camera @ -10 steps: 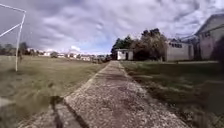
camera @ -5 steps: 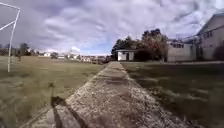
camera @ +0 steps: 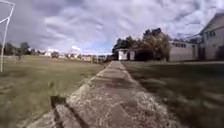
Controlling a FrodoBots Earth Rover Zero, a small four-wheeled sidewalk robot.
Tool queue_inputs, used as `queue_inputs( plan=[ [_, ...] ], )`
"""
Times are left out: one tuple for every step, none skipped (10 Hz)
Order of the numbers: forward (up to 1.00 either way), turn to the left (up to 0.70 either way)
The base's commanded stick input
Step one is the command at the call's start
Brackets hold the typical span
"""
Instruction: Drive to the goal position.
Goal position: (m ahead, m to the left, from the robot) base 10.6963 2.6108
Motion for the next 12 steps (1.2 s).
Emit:
queue_inputs(
  plan=[
    [1.00,0.00],
    [1.00,0.00],
    [1.00,0.00],
    [1.00,0.00],
    [1.00,0.00],
    [1.00,0.00],
    [1.00,0.00],
    [1.00,0.00],
    [1.00,0.00],
    [1.00,0.00],
    [1.00,0.00],
    [1.00,0.00]
  ],
)
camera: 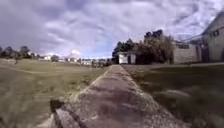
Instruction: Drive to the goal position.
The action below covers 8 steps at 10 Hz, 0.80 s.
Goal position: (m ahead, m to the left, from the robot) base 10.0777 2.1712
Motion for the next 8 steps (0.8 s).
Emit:
queue_inputs(
  plan=[
    [1.00,0.00],
    [1.00,0.00],
    [1.00,0.00],
    [1.00,0.00],
    [1.00,0.00],
    [1.00,0.00],
    [1.00,0.00],
    [1.00,0.00]
  ],
)
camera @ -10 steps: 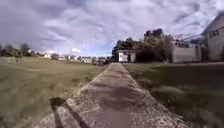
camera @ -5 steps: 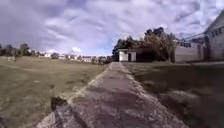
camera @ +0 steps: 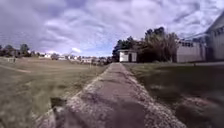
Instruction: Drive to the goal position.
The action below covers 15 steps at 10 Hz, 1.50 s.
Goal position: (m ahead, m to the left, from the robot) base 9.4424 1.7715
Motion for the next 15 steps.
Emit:
queue_inputs(
  plan=[
    [1.00,0.00],
    [1.00,0.00],
    [1.00,0.00],
    [1.00,0.00],
    [1.00,0.00],
    [1.00,0.00],
    [1.00,0.00],
    [1.00,0.00],
    [1.00,0.00],
    [1.00,0.00],
    [1.00,0.00],
    [1.00,0.00],
    [1.00,0.00],
    [1.00,0.00],
    [1.00,0.00]
  ],
)
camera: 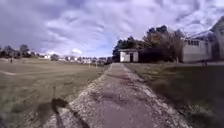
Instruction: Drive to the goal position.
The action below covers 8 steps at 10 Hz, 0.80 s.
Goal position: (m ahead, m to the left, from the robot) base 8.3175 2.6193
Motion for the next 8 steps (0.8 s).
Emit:
queue_inputs(
  plan=[
    [1.00,0.00],
    [1.00,0.00],
    [1.00,0.00],
    [1.00,0.00],
    [1.00,0.00],
    [1.00,0.00],
    [1.00,0.00],
    [1.00,0.00]
  ],
)
